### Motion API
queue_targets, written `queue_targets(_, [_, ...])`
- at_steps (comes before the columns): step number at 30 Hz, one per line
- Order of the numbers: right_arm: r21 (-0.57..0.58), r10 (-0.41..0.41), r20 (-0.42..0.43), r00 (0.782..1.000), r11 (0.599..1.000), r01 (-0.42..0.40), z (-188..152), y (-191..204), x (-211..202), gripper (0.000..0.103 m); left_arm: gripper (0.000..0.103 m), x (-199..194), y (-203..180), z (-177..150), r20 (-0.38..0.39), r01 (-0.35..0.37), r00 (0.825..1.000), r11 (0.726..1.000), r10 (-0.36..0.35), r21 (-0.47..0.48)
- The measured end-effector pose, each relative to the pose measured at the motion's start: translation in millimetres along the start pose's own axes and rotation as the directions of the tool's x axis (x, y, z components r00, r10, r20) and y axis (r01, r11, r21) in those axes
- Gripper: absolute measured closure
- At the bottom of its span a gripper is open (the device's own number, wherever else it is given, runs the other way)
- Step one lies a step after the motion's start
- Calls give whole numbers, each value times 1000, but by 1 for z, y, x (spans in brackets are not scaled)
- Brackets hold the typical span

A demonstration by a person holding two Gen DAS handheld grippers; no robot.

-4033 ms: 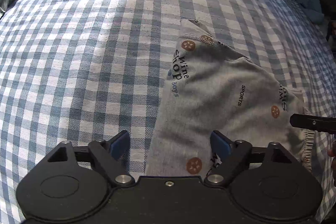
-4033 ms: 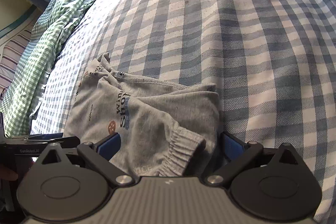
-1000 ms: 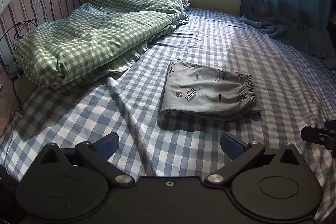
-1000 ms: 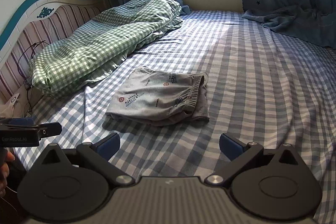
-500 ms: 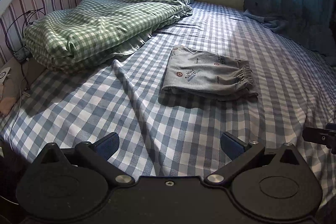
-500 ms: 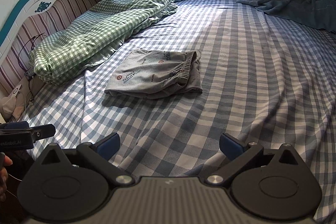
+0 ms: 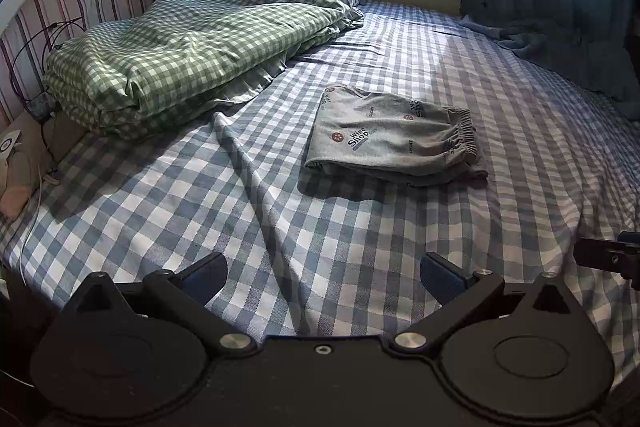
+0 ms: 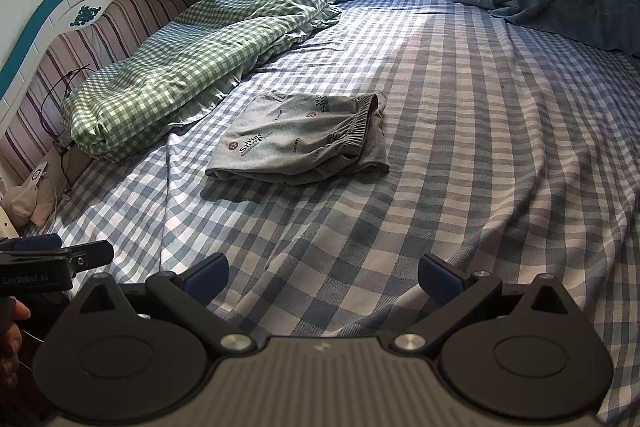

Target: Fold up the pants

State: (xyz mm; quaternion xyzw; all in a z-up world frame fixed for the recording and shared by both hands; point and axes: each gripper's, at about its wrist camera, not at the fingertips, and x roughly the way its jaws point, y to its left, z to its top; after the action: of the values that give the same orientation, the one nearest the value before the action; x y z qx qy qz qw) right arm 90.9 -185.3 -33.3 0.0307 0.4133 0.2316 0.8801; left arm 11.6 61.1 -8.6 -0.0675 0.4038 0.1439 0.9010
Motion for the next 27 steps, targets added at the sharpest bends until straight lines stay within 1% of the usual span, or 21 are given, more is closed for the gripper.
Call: queue_targets(27, [11,-2,-5,1000,1000,2,4,-7,2,0,1,6,-2,6,-7,5,1000,1000,-5,18])
